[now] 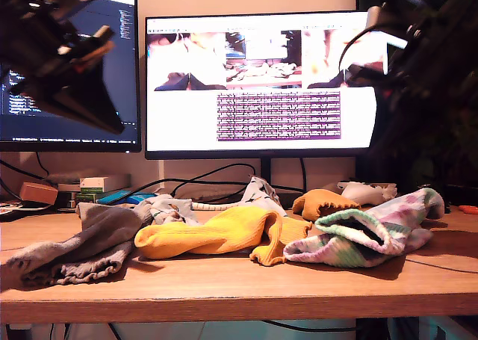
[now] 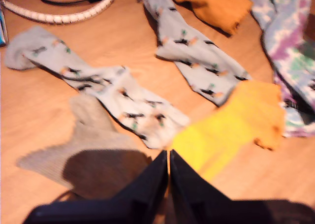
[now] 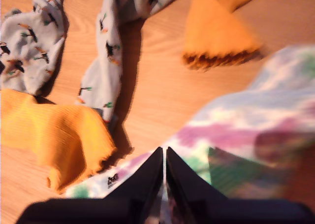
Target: Pair up the socks based on colour and pattern, by placing them on top of one another
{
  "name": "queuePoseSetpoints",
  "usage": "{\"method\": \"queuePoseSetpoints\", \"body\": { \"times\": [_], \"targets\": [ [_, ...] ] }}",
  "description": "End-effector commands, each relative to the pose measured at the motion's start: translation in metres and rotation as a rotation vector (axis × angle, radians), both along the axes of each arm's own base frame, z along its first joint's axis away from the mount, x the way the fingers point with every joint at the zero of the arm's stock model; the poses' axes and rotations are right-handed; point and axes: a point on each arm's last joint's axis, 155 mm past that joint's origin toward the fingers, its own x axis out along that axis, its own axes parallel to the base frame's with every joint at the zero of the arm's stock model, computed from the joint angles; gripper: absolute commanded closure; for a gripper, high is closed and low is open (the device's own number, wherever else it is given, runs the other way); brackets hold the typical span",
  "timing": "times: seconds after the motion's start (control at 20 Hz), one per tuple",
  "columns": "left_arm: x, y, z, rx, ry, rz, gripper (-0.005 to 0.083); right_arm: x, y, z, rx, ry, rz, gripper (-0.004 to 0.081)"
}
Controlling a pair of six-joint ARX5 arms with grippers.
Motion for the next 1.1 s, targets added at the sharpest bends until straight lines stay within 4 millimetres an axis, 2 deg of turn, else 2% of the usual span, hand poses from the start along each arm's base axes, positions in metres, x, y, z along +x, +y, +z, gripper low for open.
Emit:
{"method": "queuePoseSetpoints", "body": {
  "times": [0.0, 0.25, 0.4, 0.5, 0.65, 0.75, 0.95, 1.05],
  "targets": [
    [-0.007, -0.007, -0.005, -0.007, 0.011, -0.015, 0.0795, -0.002, 0.002, -0.029, 0.019, 0.089, -0.009, 0.0780],
    [-0.011, -0.022, 0.001, -0.018, -0.019, -0.052, 0.0795, -0.014, 0.014, -0.074, 0.046, 0.228, 0.033, 0.0780],
    [-0.012, -0.024, 0.001, -0.016, -0.019, -0.055, 0.0795, -0.018, 0.012, -0.093, 0.028, 0.277, 0.031, 0.0780],
    [-0.012, -0.024, 0.001, -0.016, -0.019, -0.054, 0.0795, -0.030, 0.008, -0.106, 0.000, 0.335, 0.039, 0.0780],
    [-0.010, -0.024, 0.002, -0.020, -0.027, -0.055, 0.0795, -0.050, -0.023, -0.122, -0.185, 0.395, 0.056, 0.0780],
    [-0.009, -0.026, 0.005, -0.026, -0.039, -0.058, 0.0795, -0.067, -0.039, -0.126, -0.283, 0.457, 0.086, 0.0780],
    [-0.008, -0.032, 0.011, -0.039, -0.067, -0.070, 0.0795, -0.094, -0.074, -0.121, -0.488, 0.570, 0.132, 0.0780],
    [-0.009, -0.035, 0.012, -0.042, -0.070, -0.079, 0.0795, -0.091, -0.084, -0.117, -0.543, 0.567, 0.117, 0.0780]
  ]
}}
